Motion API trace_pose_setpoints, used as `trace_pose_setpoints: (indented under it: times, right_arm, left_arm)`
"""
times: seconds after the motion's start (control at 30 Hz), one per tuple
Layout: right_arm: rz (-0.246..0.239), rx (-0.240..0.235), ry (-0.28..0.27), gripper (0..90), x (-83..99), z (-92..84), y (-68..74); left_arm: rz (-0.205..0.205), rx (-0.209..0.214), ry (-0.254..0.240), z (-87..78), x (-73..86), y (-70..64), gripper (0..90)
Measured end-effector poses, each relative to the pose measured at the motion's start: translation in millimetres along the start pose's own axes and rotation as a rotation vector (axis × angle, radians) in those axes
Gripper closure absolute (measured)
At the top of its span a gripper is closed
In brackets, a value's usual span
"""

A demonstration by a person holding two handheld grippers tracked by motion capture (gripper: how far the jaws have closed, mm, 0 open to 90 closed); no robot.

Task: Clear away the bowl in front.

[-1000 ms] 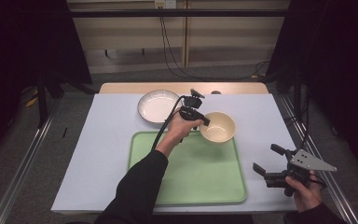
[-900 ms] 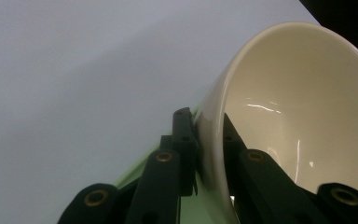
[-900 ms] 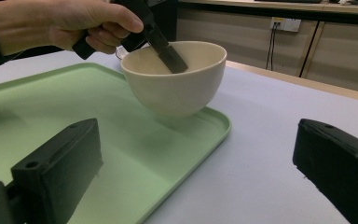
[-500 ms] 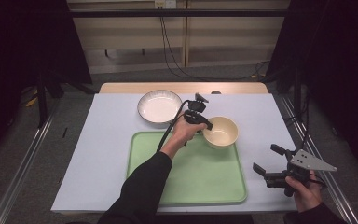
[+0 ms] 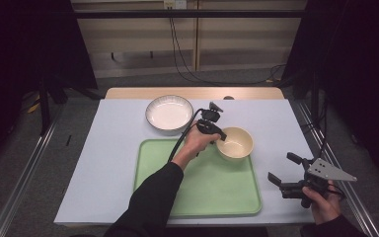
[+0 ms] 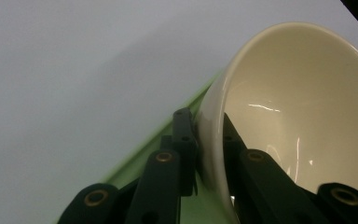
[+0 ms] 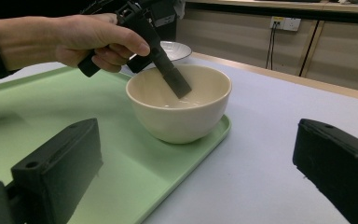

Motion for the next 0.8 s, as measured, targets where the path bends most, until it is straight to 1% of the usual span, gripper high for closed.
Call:
trace_pose_setpoints:
  times: [0.03,0.07,0.1,0.17,0.2,0.23,0.27,0.3,0.4,0.43,0.47,0.5,0.53,0.57,0.6,0.63,0.67,0.7,0.73,0.77,0.8]
  right_arm:
    - [0.001,0.000,-0.001,1.1,0.0,0.3,0.2]
    - [-0.001,-0.001,0.000,1.1,-0.1,0.0,0.0]
    - [0.001,0.000,0.000,1.1,0.0,-0.1,0.1]
    - [0.003,-0.002,-0.002,1.1,-0.2,0.1,0.4]
    - [-0.001,0.001,-0.001,1.1,-0.1,0.1,0.0]
    - [0.000,0.001,-0.002,1.1,-0.1,0.2,0.0]
    - [0.000,0.001,-0.002,1.1,-0.1,0.2,0.0]
    - [0.002,0.000,0.000,1.1,-0.1,0.0,0.1]
    - [0.004,-0.002,-0.003,1.1,-0.4,0.0,0.4]
    - [0.003,-0.002,-0.002,1.1,-0.3,-0.1,0.4]
    - [0.003,-0.002,-0.002,1.1,-0.3,-0.1,0.4]
    - [0.005,-0.002,-0.002,1.1,-0.4,-0.2,0.5]
    - [0.003,-0.002,-0.002,1.1,-0.3,-0.2,0.4]
    - [0.002,-0.004,-0.002,1.1,-0.4,-0.1,0.6]
    - [0.002,-0.005,-0.004,1.1,-0.6,-0.1,0.7]
    - [0.002,-0.004,-0.003,1.1,-0.6,-0.2,0.7]
    - [0.002,-0.004,-0.003,1.1,-0.6,-0.2,0.7]
    - [0.005,-0.003,-0.002,1.2,-0.4,-0.3,0.7]
    - [0.005,-0.003,-0.002,1.2,-0.4,-0.3,0.7]
    - [0.007,-0.007,-0.002,1.3,-0.5,-0.3,1.0]
    - [0.003,-0.006,-0.004,1.3,-0.7,-0.2,0.9]
  left_arm:
    - [-0.001,-0.003,-0.007,0.6,-0.4,-0.3,83.1]
    - [0.010,-0.005,-0.002,0.4,0.1,-0.1,83.1]
    - [-0.002,-0.003,-0.008,1.1,-0.4,-1.3,83.1]
    - [0.008,0.001,0.001,1.0,0.5,-1.8,83.1]
    - [0.025,-0.008,-0.002,1.2,0.6,-1.6,83.1]
    - [0.025,-0.008,-0.002,1.2,0.6,-1.6,83.1]
    - [0.017,-0.018,-0.008,1.6,0.1,-2.6,83.1]
    - [0.029,-0.015,-0.015,2.5,-0.2,-3.7,83.0]
    - [0.038,-0.024,-0.015,2.7,-0.1,-3.5,82.7]
    - [0.044,-0.014,-0.013,2.6,0.1,-3.1,82.6]
    - [0.044,-0.014,-0.013,2.6,0.1,-3.1,82.5]
    - [0.034,-0.016,-0.021,3.0,-0.3,-4.4,82.4]
    - [0.034,-0.016,-0.023,3.4,-0.4,-4.6,81.9]
    - [0.042,-0.016,-0.023,3.2,-0.2,-4.4,81.8]
    - [0.035,-0.012,-0.028,3.3,-0.6,-5.1,81.7]
    - [0.039,-0.008,-0.018,2.7,0.2,-4.7,81.2]
    - [0.039,-0.008,-0.018,2.7,0.2,-4.7,80.7]
    - [0.050,-0.005,-0.033,3.5,0.1,-4.5,80.3]
    - [0.050,-0.005,-0.033,3.5,0.1,-4.5,79.8]
    - [0.060,0.011,-0.038,2.9,0.9,-4.4,78.2]
    - [0.060,0.011,-0.038,2.9,0.9,-4.4,76.7]
Point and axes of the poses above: each handheld gripper's, and its own axes: z roughly forward along the jaws, x roughly out of its underside, y roughly to its left, the point moved 9 cm from there along z, roughly forward along the jaws, and after that the axes turned 13 degrees about -x, right-handed, at the moved point
